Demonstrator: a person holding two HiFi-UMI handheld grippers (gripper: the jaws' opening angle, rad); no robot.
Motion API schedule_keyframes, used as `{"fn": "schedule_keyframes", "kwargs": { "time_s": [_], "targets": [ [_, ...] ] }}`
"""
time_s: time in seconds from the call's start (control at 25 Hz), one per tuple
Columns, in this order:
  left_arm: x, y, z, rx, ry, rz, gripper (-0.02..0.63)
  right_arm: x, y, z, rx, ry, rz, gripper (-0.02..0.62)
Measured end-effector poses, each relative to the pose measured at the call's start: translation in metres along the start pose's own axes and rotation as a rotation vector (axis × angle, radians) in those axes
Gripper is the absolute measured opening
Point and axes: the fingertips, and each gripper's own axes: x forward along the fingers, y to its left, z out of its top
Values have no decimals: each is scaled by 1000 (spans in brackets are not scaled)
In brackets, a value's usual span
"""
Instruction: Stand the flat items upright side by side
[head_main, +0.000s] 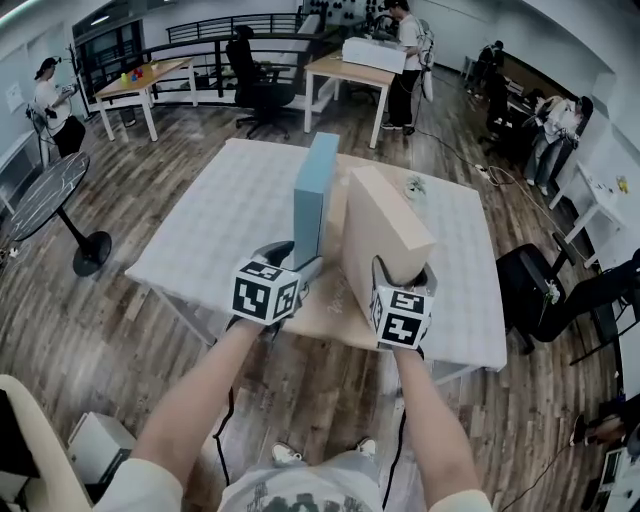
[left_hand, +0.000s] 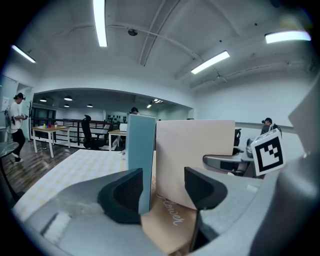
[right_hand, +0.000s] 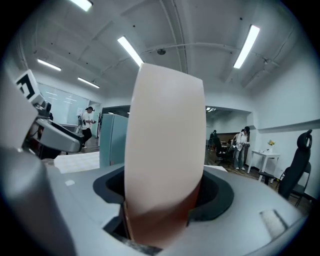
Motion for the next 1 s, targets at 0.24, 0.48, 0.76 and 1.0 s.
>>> {"fn": "schedule_keyframes", "kwargs": {
  "time_s": [0.24, 0.48, 0.76, 1.0],
  "targets": [
    [-7, 13, -3, 7, 8, -19, 270, 7, 22, -4, 23, 5, -54, 330],
    [0, 29, -3, 10, 13, -15, 270, 29, 37, -2, 30, -12, -77, 330],
    [17, 45, 7, 19, -1, -7, 270, 58, 47, 7, 42, -35, -102, 328],
    [36, 57, 15, 34, -4, -10, 270, 88, 50, 12, 54, -40, -117, 328]
  ]
}}
